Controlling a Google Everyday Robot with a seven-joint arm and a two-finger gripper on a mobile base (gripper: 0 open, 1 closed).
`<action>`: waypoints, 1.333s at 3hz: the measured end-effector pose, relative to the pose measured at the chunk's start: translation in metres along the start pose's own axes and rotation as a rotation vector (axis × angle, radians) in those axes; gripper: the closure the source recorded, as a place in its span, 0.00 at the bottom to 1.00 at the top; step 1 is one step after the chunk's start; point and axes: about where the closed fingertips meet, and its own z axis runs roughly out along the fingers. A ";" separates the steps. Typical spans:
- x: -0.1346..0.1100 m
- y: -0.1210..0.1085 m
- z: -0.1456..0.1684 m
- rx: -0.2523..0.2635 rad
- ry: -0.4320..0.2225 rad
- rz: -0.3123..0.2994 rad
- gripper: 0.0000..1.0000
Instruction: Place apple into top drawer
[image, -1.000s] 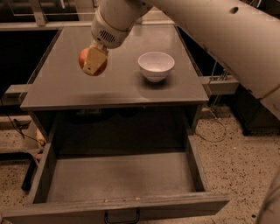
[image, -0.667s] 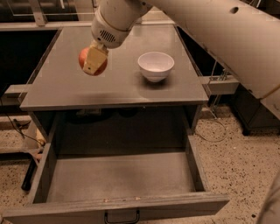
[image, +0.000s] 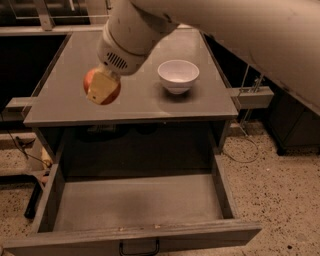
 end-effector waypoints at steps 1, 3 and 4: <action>0.022 0.056 -0.007 -0.014 -0.012 0.140 1.00; 0.050 0.073 0.010 -0.041 0.043 0.157 1.00; 0.071 0.098 0.040 -0.069 0.072 0.208 1.00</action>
Offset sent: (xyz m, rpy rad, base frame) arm -0.0499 -0.0049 -0.0160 0.0621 0.0668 -0.0874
